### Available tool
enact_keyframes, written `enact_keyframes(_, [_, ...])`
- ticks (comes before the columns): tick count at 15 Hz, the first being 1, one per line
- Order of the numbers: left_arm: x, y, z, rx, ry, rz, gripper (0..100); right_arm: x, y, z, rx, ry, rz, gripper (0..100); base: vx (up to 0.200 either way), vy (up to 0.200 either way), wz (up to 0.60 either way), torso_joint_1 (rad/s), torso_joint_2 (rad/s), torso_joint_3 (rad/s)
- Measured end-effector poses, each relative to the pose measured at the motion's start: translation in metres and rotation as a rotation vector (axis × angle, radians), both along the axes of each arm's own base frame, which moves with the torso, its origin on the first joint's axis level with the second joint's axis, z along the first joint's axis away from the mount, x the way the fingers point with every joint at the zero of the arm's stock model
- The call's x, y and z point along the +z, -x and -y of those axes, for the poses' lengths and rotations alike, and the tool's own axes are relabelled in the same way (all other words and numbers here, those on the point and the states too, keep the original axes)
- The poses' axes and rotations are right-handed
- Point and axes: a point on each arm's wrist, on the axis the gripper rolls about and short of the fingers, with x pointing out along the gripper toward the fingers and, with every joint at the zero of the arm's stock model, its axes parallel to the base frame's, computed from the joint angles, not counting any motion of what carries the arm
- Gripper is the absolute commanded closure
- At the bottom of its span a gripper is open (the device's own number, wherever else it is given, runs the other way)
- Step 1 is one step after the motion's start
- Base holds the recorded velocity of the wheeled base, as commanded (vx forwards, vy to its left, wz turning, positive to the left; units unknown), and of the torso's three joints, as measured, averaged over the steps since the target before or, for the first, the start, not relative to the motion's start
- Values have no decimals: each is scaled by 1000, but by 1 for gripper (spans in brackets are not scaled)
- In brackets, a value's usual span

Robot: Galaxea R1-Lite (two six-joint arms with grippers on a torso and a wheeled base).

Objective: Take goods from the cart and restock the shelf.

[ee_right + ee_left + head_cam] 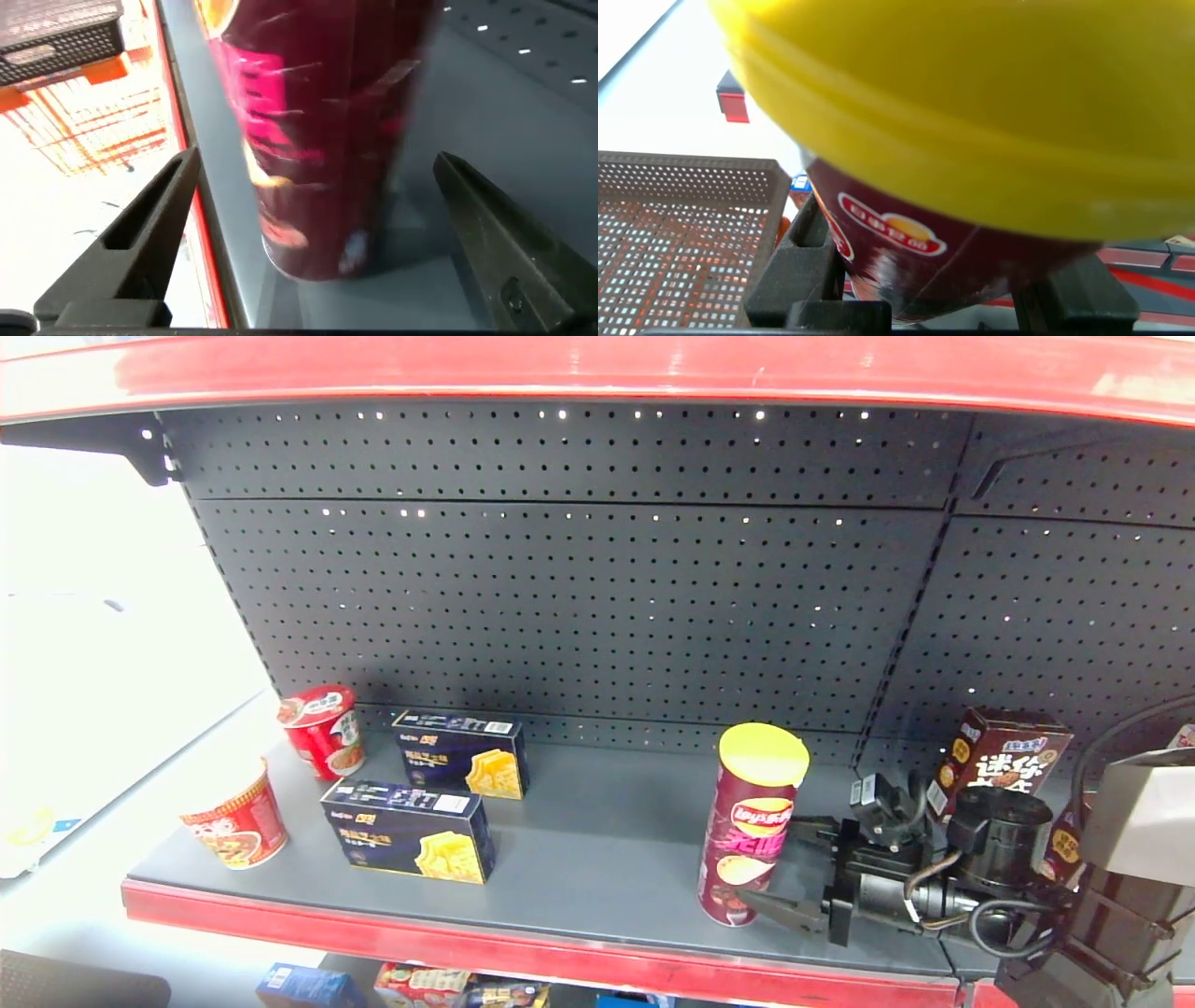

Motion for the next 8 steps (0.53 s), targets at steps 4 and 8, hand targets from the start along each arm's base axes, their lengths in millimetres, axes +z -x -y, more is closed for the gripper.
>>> enact_keyframes(4, [-2,2,0,0,2,12,100,4,12,20,-49,28,16,0,0,0,0,0,0,0])
enact_keyframes(8, [-2,3,0,-4,3,18,100,9,28,30,-64,49,23,0,0,0,0,0,0,0])
